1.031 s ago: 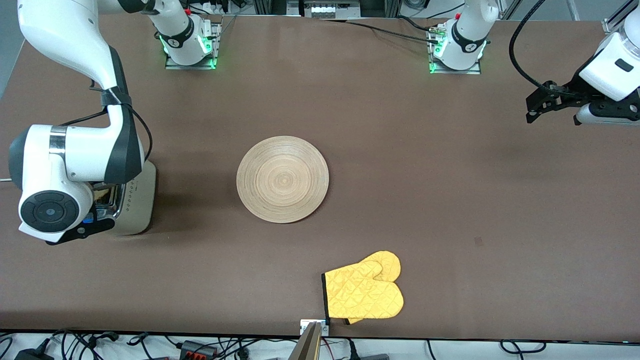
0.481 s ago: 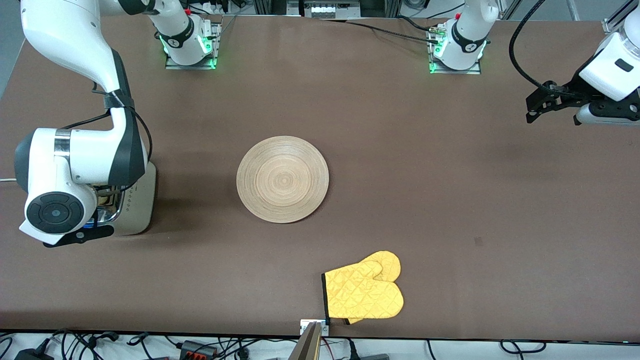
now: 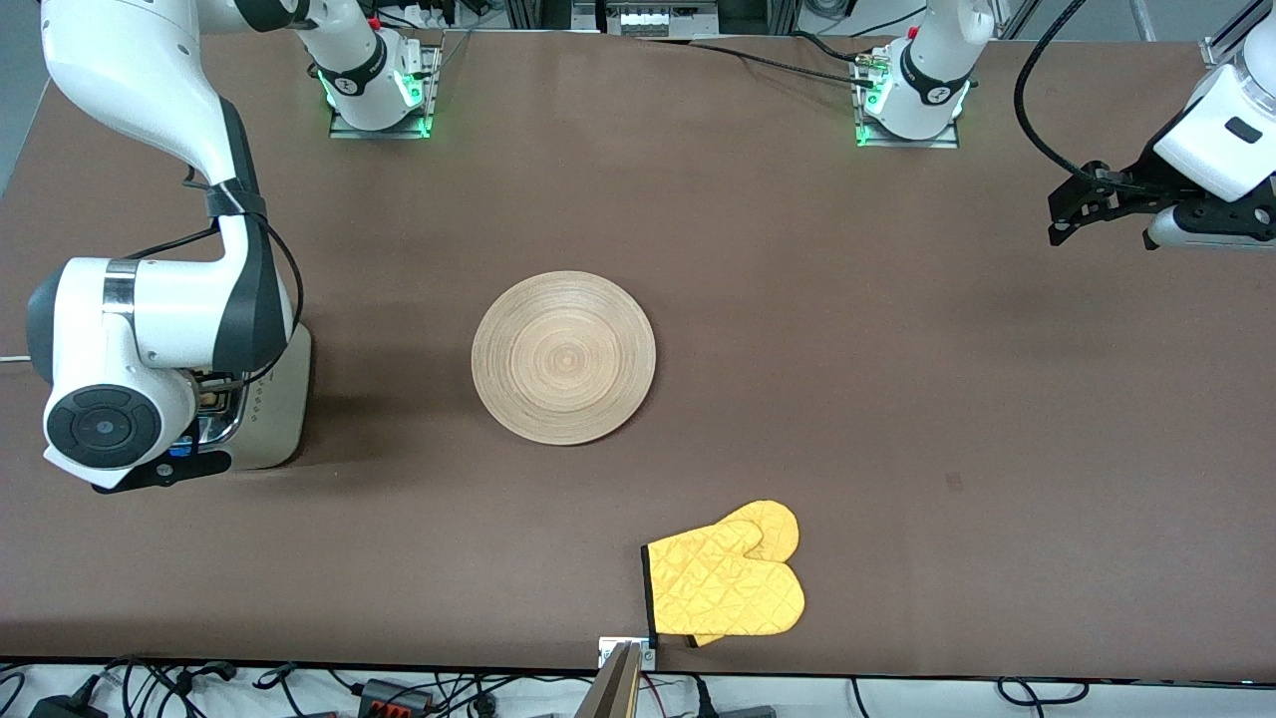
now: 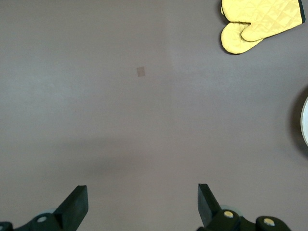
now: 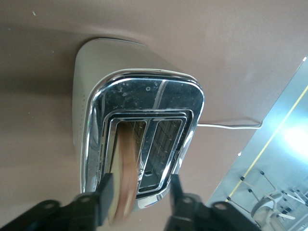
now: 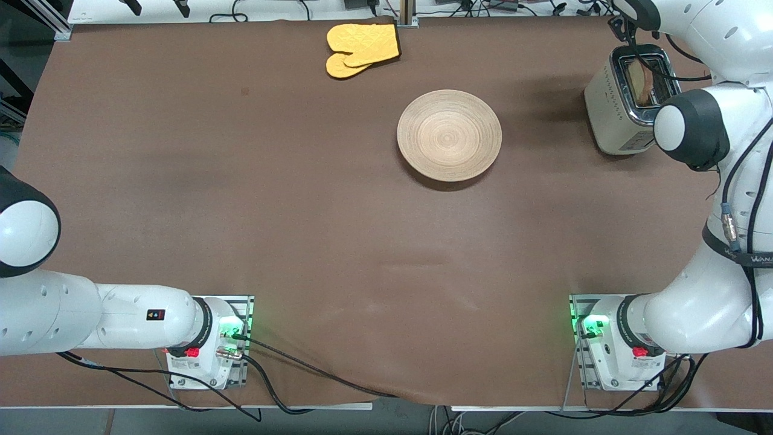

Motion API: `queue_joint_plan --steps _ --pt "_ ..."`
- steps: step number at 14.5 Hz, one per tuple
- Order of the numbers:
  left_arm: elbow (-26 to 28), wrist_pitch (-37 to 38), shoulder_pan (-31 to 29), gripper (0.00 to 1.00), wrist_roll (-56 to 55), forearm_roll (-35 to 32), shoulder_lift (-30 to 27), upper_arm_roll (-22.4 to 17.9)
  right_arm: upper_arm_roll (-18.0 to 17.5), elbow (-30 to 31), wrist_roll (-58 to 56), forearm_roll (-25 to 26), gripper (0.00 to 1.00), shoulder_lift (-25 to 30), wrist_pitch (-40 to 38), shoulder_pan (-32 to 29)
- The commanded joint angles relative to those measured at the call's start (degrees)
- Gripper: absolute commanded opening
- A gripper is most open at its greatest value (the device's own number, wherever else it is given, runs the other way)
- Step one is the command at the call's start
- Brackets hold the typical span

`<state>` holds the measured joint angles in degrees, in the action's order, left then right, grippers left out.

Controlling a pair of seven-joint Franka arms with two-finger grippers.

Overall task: Move plate and put bread in toaster
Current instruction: 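Lower the bread into the toaster slot with the right gripper, then open the right gripper and raise it away from the toaster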

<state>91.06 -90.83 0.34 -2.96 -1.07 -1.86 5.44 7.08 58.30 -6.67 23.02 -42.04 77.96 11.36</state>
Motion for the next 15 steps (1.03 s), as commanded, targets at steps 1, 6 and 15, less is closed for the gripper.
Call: queue_joint_plan --steps 1,6,15 --pt "-1.8 1.3 0.2 1.0 -0.4 1.1 0.7 -0.1 0.4 -0.4 0.6 -6.4 1.0 3.9 -0.7 -1.3" --pt "-1.8 1.3 0.1 1.0 -0.4 1.1 0.7 -0.1 0.3 -0.6 1.0 -24.1 1.0 11.2 0.2 -6.4" --pt "-1.8 1.4 0.1 1.0 -0.3 1.1 0.7 -0.1 0.0 -1.2 -4.2 -28.5 1.0 14.6 0.7 -9.2"
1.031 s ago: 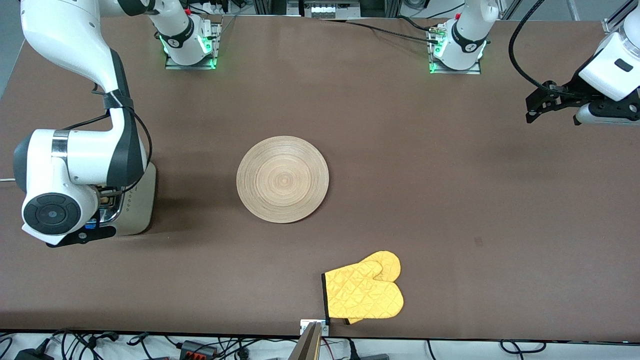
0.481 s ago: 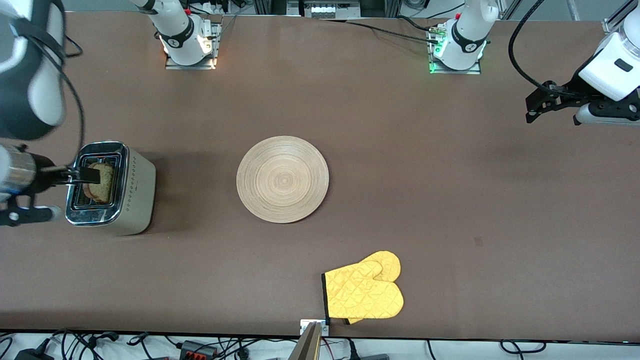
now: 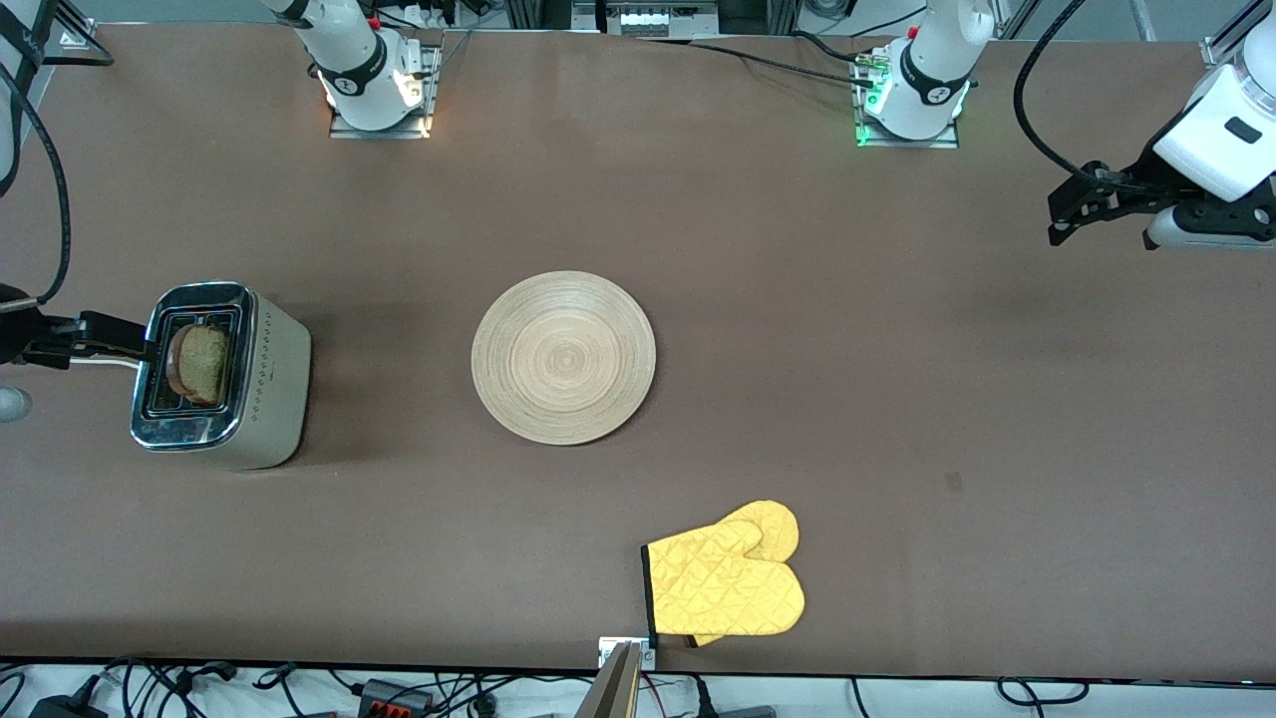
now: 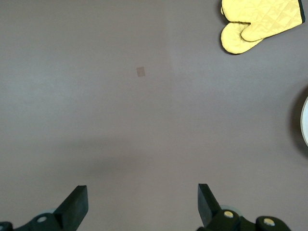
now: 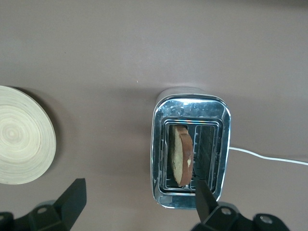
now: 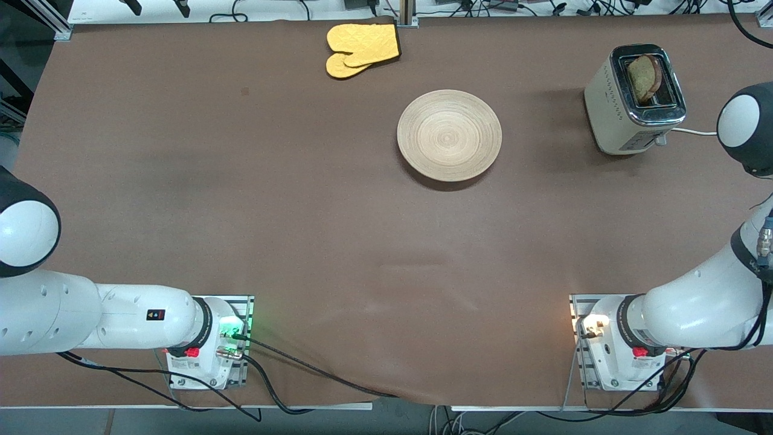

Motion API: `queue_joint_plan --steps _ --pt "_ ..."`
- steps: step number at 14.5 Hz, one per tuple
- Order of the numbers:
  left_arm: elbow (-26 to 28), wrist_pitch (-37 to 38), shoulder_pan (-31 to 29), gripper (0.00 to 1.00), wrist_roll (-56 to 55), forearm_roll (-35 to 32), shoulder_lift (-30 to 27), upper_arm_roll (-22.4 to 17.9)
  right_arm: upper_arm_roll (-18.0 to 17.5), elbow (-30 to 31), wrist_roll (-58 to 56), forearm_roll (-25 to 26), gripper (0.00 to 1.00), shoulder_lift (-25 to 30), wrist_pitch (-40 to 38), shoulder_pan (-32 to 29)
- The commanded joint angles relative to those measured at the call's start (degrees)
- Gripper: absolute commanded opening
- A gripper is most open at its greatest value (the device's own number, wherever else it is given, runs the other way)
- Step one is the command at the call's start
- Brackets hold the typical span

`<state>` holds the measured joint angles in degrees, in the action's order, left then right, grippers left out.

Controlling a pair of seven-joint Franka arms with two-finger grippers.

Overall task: Move plate and put bread in toaster
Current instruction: 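Open the right gripper and raise it away from the toaster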

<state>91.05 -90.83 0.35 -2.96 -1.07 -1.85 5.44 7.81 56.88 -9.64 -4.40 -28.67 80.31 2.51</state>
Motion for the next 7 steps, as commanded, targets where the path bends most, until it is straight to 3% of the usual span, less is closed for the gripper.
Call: queue_joint_plan --steps 1,7 --pt "-1.8 1.3 0.1 1.0 -0.3 1.1 0.7 -0.1 -1.0 0.3 -1.3 -1.2 1.0 1.3 -2.5 -0.7" --pt "-1.8 1.3 0.1 1.0 -0.3 1.1 0.7 -0.1 -0.4 0.3 -0.8 -1.2 1.0 2.3 -5.1 -0.4"
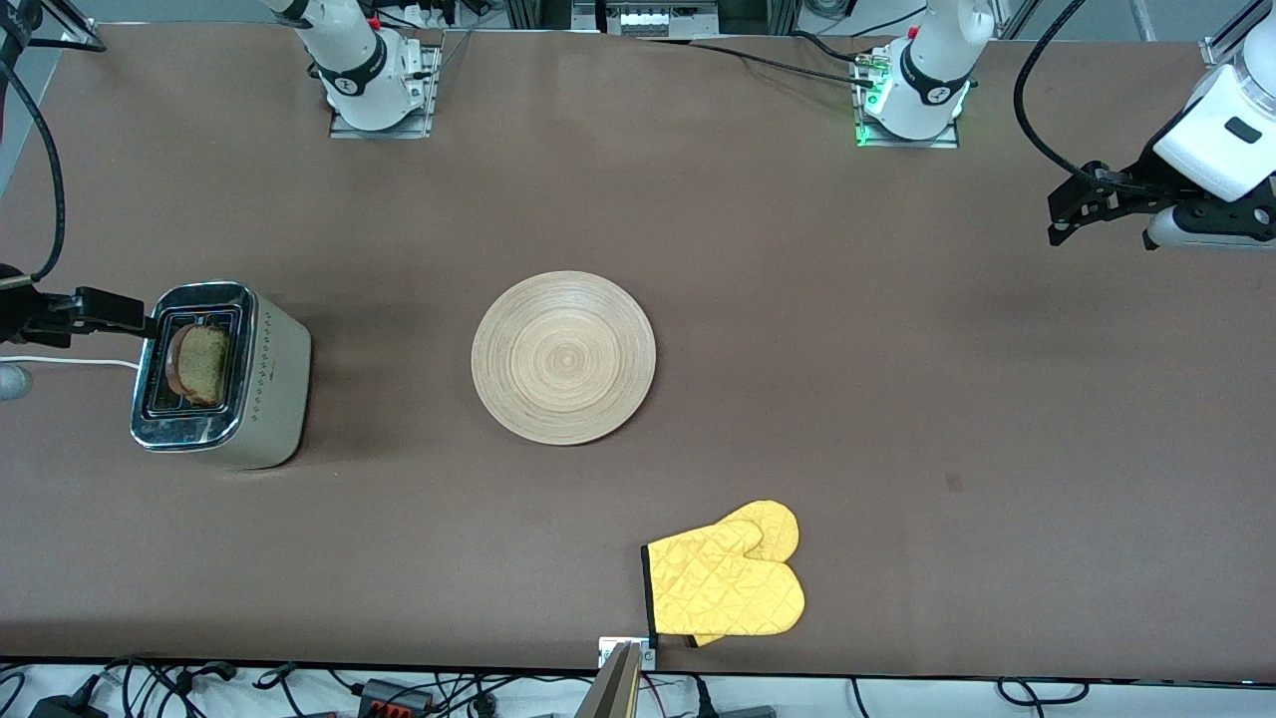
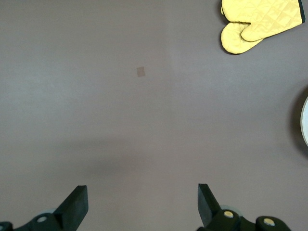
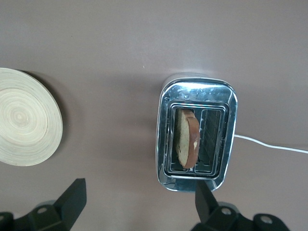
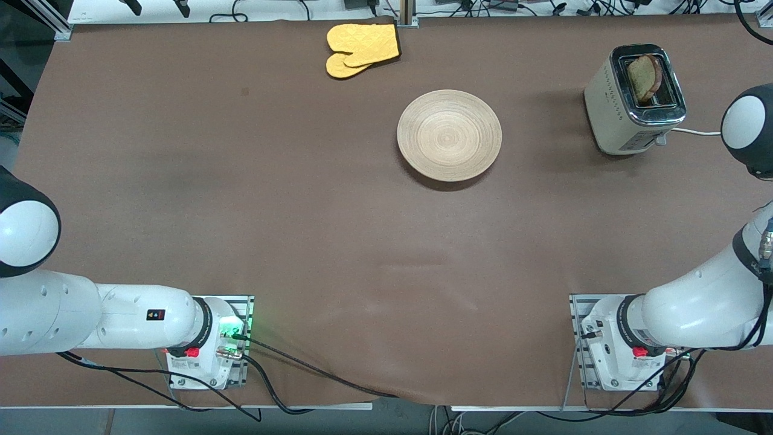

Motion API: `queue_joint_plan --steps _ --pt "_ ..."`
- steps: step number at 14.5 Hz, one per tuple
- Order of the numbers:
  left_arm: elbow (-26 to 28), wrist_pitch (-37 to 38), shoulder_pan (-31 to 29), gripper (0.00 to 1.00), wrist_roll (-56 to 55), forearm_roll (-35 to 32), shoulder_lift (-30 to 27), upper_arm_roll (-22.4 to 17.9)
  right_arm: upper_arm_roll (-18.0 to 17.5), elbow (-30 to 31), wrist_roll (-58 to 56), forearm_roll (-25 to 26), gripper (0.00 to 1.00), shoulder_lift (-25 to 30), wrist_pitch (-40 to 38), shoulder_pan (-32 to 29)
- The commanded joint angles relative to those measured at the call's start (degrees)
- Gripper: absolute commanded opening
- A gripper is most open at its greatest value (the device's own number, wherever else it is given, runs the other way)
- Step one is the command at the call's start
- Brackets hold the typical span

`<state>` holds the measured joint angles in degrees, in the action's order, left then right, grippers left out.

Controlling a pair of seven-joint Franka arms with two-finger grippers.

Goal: Move plate and put bread in toaster

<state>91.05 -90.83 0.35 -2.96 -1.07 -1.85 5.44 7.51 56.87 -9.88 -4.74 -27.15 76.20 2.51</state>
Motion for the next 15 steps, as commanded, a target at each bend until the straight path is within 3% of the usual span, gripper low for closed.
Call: queue_joint_plan --steps 1,4,8,10,15 --pt "-1.8 1.3 0.1 1.0 -0.3 1.1 0.7 -0.1 0.1 0.3 -0.5 -0.4 1.0 0.9 -1.2 -0.1" --pt "-1.8 1.3 0.0 1.0 -0.3 1.1 0.7 -0.1 -0.3 3.5 0.1 2.4 1.0 5.2 -0.4 1.3" --pt "-1.8 1.4 0.0 1.0 -0.3 1.1 0.7 -0.1 -0.5 26.6 0.9 4.5 1.0 20.5 10.6 0.9" --pt "-1.8 1.4 0.1 1.0 -0.3 1.1 0.7 -0.1 -0.6 34.7 0.5 4.6 1.0 26.1 14.1 -2.0" --pt "-1.8 1.4 0.0 1.0 -0.4 1.1 0.7 -0.1 -6.0 31.6 0.4 5.7 1.0 24.5 9.5 -7.2"
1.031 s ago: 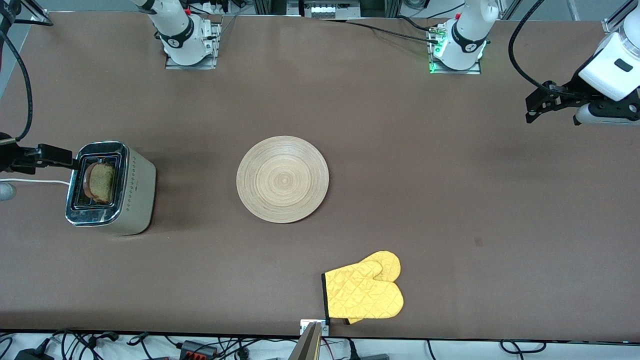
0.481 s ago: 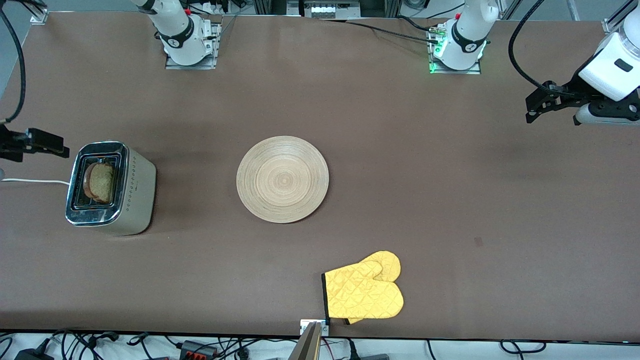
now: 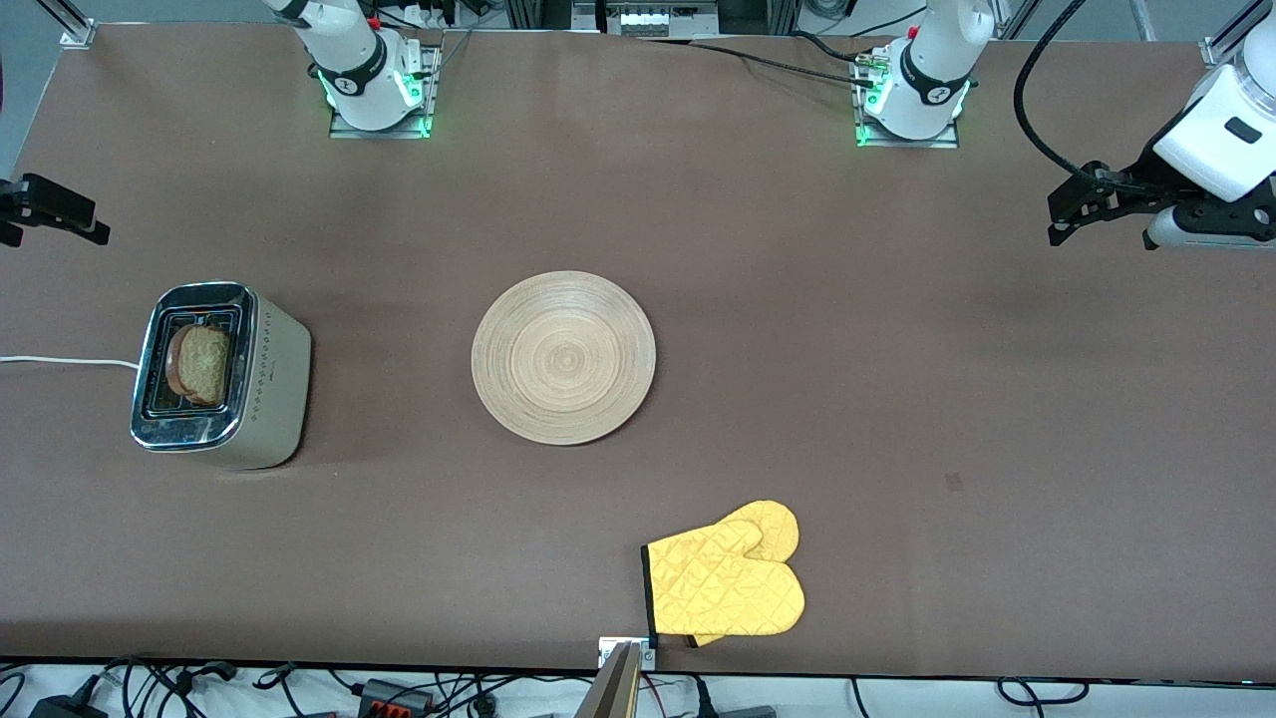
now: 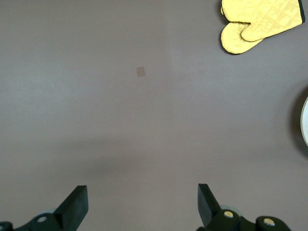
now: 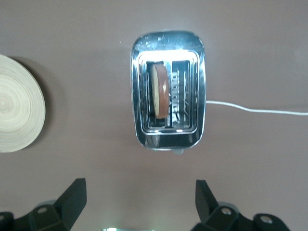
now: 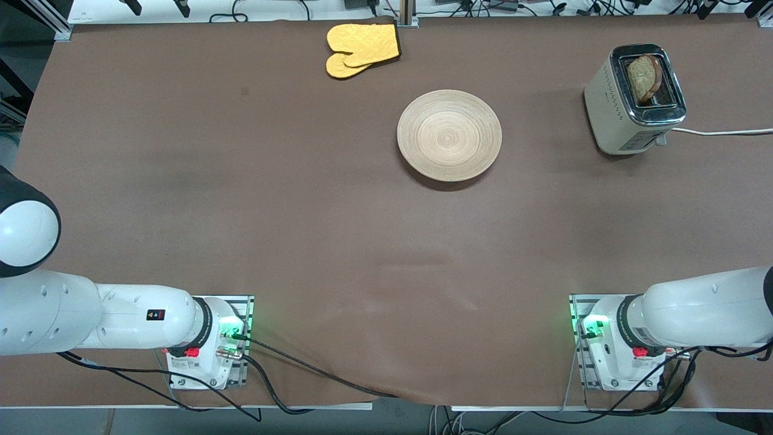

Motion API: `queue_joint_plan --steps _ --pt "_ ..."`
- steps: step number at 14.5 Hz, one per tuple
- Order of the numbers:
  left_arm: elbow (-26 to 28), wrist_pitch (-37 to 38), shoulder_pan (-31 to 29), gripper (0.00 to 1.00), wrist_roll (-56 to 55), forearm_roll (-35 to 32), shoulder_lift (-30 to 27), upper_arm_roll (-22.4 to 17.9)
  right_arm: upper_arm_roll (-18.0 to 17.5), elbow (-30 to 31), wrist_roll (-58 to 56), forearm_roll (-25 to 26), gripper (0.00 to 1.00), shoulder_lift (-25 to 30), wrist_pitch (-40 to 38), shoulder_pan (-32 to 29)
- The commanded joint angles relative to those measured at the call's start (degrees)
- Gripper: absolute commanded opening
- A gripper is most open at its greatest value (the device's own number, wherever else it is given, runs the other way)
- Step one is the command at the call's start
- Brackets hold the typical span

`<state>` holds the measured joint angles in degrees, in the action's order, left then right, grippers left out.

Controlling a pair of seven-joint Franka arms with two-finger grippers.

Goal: Move plate and put bread in toaster

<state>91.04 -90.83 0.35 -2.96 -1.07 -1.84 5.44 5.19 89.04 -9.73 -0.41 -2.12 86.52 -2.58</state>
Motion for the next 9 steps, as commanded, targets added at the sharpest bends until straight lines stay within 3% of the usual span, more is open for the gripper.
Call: queue_joint_plan --steps 1,9 --pt "-1.7 1.4 0.0 1.0 -0.4 1.1 0.7 -0.1 -4.7 -0.5 0.2 1.6 1.0 -0.7 -0.5 -3.1" --pt "-1.7 1.4 0.0 1.0 -0.4 1.1 0.7 -0.1 -4.7 -1.1 1.1 1.8 1.0 -2.9 0.0 -3.3"
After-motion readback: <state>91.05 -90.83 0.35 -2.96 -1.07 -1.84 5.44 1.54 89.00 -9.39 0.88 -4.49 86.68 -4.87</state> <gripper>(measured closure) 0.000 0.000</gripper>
